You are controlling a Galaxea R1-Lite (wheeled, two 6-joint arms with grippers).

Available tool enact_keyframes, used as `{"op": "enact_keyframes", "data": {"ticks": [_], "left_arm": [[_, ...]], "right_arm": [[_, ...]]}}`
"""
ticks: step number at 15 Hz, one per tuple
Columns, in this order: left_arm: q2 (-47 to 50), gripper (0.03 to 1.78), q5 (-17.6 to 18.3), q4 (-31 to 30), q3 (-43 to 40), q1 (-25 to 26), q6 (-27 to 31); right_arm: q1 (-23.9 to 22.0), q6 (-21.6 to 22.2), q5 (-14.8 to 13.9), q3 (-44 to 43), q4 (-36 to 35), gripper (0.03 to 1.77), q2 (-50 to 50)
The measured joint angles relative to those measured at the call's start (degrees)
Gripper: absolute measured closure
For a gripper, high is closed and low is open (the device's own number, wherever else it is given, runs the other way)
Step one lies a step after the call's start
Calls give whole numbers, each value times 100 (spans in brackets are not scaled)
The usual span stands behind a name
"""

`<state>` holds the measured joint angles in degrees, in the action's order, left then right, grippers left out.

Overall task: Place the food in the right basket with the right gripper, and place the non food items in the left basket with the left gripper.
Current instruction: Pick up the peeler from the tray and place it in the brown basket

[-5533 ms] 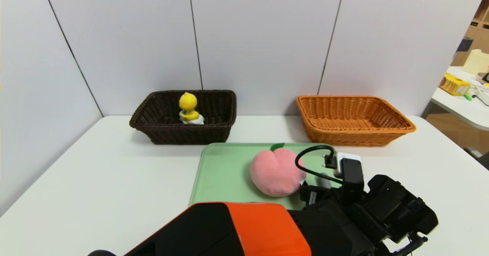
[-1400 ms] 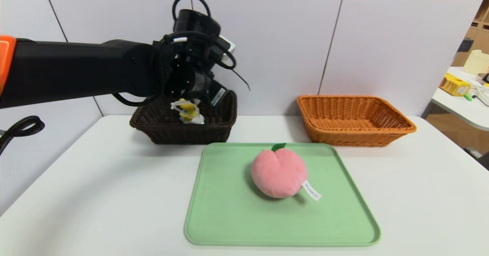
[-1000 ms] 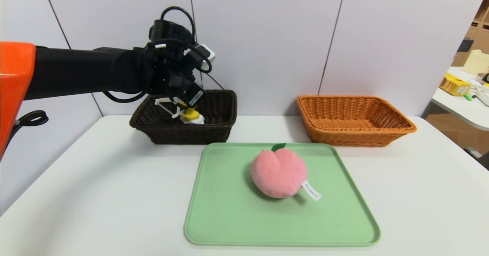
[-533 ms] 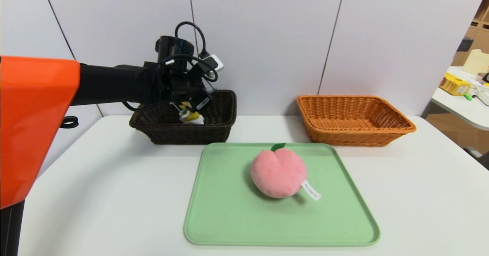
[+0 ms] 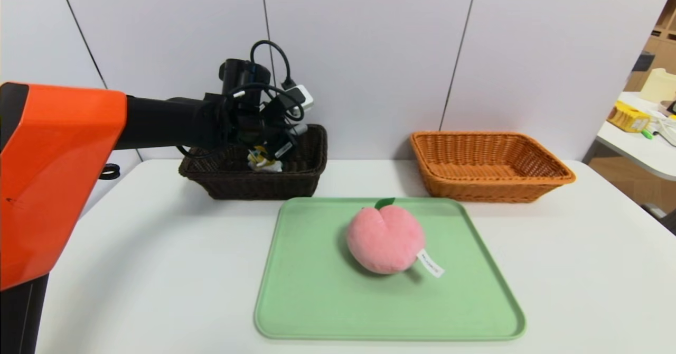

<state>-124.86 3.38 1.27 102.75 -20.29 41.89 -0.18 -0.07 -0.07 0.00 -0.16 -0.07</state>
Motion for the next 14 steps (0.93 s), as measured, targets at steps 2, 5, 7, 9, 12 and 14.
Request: {"op": "enact_keyframes", "data": {"ticks": [2,5,7,9,12,14], "left_arm": [[-15,151,15,24,-17,11,9],[-34,151,12,38,-28,-9,1],[-48,151,15,40,-39,4,1],[-52,151,12,35,-39,2,0],[-83,151,63,30,-44,0,-2],[-113,151,89,29,-41,4,0]], "right_arm": [[0,0,0,0,0,10,0],[0,0,-2,0,0,10,0],[0,0,-2,0,0,10,0],[0,0,-2,0,0,10,0],[0,0,0,0,2,10,0],[0,0,-2,0,2,10,0]]}}
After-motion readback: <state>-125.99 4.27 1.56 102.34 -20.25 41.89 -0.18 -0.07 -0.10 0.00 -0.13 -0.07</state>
